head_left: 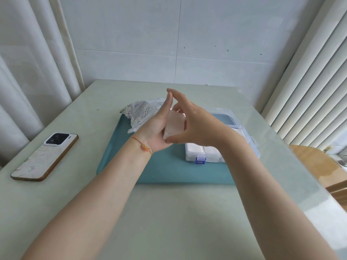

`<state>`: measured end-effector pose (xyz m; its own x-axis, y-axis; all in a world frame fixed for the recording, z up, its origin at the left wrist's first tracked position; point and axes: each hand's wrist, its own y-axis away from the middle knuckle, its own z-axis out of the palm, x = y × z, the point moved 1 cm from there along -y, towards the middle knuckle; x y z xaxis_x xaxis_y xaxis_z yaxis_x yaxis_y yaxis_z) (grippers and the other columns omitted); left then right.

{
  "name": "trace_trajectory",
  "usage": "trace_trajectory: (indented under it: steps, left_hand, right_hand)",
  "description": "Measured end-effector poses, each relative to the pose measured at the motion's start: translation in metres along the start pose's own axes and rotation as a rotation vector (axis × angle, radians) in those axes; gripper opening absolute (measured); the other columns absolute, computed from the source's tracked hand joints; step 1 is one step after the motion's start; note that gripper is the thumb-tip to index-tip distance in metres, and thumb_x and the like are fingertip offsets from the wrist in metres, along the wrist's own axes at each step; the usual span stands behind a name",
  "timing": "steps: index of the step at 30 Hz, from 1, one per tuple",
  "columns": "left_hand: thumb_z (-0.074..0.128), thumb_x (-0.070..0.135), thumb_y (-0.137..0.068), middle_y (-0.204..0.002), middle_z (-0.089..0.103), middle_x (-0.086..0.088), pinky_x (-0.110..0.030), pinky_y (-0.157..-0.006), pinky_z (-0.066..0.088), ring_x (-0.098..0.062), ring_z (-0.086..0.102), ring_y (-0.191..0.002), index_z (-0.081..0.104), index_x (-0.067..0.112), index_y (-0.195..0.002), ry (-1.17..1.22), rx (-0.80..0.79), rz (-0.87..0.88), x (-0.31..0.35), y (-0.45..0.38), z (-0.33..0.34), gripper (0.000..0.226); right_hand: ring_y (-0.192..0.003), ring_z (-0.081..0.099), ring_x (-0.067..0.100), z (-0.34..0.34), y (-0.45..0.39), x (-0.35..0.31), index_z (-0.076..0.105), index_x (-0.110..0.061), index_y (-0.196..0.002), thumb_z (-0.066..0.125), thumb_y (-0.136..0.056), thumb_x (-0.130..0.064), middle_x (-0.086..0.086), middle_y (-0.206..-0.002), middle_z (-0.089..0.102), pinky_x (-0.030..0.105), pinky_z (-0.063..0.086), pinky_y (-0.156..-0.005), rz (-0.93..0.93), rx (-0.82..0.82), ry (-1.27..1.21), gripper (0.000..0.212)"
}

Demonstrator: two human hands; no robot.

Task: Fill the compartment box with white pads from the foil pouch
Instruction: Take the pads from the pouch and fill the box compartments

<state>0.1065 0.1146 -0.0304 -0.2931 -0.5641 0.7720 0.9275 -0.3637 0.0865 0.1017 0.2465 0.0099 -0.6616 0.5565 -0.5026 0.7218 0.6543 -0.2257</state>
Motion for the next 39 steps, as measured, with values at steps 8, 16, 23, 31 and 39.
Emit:
trace_trajectory:
  steps: [8,16,23,31,39]
  left_hand:
    - [0.036,0.076,-0.088,-0.109,0.055,-0.001,-0.029,-0.082,0.045,-0.017,0.056,-0.100,0.041,0.026,-0.121,-0.013,-0.023,-0.072,-0.0019,0.0000,0.0001,0.060]
    - [0.033,0.061,-0.099,-0.139,0.048,-0.004,-0.032,-0.088,0.047,-0.020,0.055,-0.116,0.040,0.024,-0.148,-0.021,0.045,-0.029,-0.0009,-0.0012,-0.0054,0.063]
    - [0.044,0.079,-0.084,-0.123,0.045,-0.004,-0.033,-0.093,0.042,-0.022,0.049,-0.117,0.042,0.020,-0.121,0.064,0.023,-0.038,0.0027,0.0000,-0.0043,0.069]
    - [0.048,0.076,-0.083,-0.083,0.051,0.004,-0.025,-0.064,0.047,-0.013,0.054,-0.077,0.060,0.019,-0.075,0.105,0.100,-0.060,0.0024,0.0025,0.0001,0.059]
    - [0.057,0.076,-0.079,-0.132,0.039,0.001,-0.032,-0.108,0.036,-0.015,0.044,-0.130,0.043,0.025,-0.123,0.129,0.084,-0.024,0.0037,-0.0001,-0.0024,0.069]
  right_hand:
    - [-0.111,0.052,0.017,0.0010,0.0030,-0.0038,0.002,-0.041,-0.152,0.086,-0.063,-0.041,-0.004,-0.129,0.043,0.044,0.043,-0.101,0.009,-0.017,0.074,0.122]
    - [-0.122,0.043,0.023,0.0017,0.0013,-0.0038,0.001,-0.041,-0.152,0.085,-0.063,-0.042,0.003,-0.129,0.043,0.046,0.040,-0.104,0.021,0.034,0.060,0.122]
    - [-0.116,0.042,0.003,0.0009,0.0028,-0.0034,0.002,-0.040,-0.153,0.089,-0.060,-0.043,-0.014,-0.126,0.037,0.047,0.039,-0.106,0.018,0.002,-0.015,0.127]
    - [-0.106,0.050,0.013,-0.0003,0.0023,-0.0011,0.012,-0.034,-0.152,0.084,-0.067,-0.035,-0.003,-0.123,0.052,0.046,0.041,-0.102,0.011,-0.021,0.075,0.111]
    - [-0.104,0.043,0.005,0.0022,0.0030,-0.0019,0.011,-0.038,-0.152,0.087,-0.064,-0.038,-0.014,-0.124,0.038,0.049,0.042,-0.101,-0.015,-0.006,0.028,0.117]
